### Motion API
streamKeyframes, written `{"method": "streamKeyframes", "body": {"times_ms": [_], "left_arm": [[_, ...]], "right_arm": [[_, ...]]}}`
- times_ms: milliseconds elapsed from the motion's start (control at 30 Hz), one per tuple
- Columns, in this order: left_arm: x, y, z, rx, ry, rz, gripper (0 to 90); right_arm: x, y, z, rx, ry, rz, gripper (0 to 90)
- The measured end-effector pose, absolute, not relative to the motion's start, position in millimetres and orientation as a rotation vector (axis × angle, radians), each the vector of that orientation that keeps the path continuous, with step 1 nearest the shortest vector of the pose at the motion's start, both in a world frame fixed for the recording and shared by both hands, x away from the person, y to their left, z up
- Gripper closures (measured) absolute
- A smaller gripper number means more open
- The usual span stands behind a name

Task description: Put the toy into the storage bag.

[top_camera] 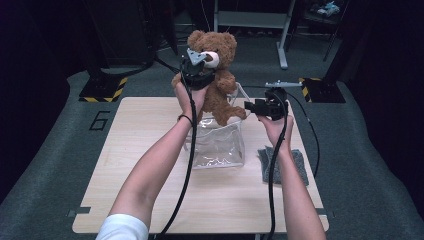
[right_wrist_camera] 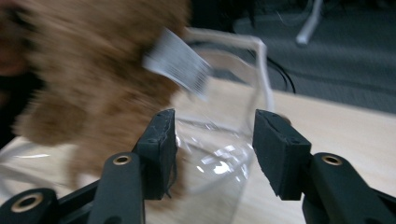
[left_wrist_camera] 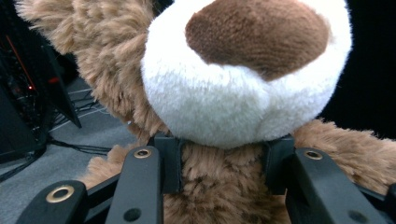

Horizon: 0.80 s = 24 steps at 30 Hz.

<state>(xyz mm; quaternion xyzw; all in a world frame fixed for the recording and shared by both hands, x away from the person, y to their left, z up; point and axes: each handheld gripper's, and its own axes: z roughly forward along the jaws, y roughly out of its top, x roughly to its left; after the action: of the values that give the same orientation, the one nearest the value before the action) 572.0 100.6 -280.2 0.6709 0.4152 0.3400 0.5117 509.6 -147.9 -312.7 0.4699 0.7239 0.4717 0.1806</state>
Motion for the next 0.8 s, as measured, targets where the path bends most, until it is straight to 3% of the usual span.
{"method": "streamKeyframes", "body": {"times_ms": [100,367,567,800], "left_arm": [[573.3,98.7,-283.6,1.623,1.013,0.789,59.0],[573.3,96.9,-286.5,1.649,1.01,0.753,58.4],[571.6,91.0,-287.6,1.674,1.002,0.723,57.2],[572.1,81.8,-294.1,1.716,1.013,0.7,55.1]], "right_arm": [[506.7,-130.2,-310.3,1.253,2.153,1.344,47.7],[521.7,-108.5,-336.4,1.289,2.274,1.058,55.2],[515.5,-122.0,-331.9,1.3,2.174,1.221,46.0],[507.2,-126.2,-316.9,1.271,2.057,1.386,26.2]]}}
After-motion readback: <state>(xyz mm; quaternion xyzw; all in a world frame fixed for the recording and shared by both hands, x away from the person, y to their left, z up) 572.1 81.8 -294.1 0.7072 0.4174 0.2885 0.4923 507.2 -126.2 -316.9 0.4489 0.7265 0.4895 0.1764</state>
